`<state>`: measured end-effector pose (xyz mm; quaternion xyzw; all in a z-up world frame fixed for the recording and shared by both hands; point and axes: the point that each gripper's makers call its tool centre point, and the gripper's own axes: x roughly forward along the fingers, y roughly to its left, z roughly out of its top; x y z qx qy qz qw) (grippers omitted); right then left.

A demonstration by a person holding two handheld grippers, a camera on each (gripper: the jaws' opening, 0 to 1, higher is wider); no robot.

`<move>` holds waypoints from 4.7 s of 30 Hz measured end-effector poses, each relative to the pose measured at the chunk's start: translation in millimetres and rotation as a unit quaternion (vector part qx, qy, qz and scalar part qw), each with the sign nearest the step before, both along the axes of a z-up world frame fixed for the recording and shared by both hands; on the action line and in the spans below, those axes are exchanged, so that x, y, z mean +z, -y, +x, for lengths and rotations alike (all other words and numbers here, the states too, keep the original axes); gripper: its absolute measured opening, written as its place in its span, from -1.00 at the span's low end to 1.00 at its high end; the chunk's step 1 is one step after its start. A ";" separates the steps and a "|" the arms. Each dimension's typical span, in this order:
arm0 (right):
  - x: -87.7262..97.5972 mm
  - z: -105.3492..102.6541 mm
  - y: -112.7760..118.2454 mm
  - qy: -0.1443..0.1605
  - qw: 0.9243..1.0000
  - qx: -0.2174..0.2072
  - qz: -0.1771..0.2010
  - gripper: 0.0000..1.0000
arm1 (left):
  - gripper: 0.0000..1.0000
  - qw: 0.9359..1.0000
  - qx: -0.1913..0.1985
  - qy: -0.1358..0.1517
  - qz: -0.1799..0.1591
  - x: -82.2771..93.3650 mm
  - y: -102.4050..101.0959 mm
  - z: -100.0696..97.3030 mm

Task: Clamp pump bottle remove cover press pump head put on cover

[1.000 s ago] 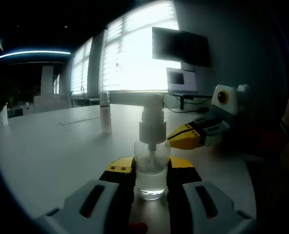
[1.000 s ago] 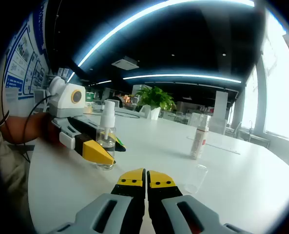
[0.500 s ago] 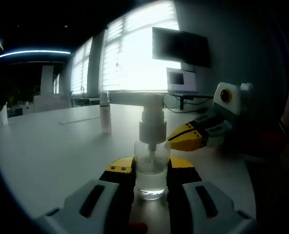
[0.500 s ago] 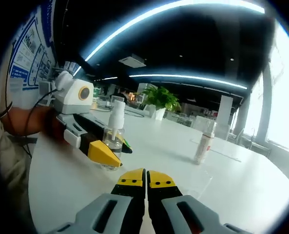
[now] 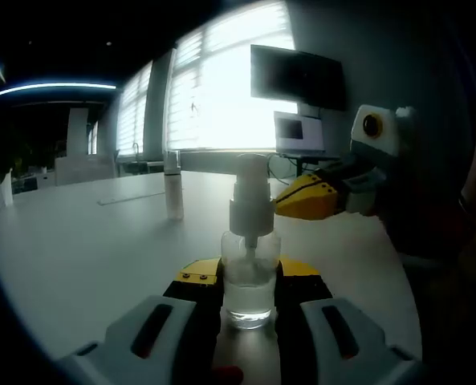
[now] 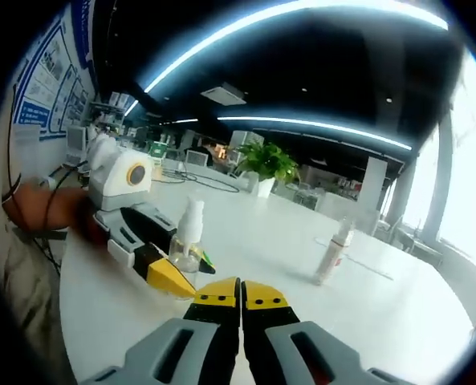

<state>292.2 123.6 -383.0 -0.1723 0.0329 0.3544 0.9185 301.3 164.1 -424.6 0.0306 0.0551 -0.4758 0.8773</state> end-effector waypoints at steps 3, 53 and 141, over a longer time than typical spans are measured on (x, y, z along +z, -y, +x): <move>10.1 -0.7 -2.2 -0.003 1.000 0.005 0.002 -1.00 | -0.68 1.000 0.000 0.000 0.000 -0.1 -0.4 0.4; 83.5 -1.8 -57.2 -0.066 0.967 0.131 -0.208 -1.00 | -0.68 1.000 -0.003 -0.004 0.001 -2.0 0.6 0.9; 25.1 -5.2 -75.7 -0.237 0.862 0.233 -0.383 -1.00 | -0.68 1.000 -0.008 -0.002 0.004 -2.1 0.2 -1.4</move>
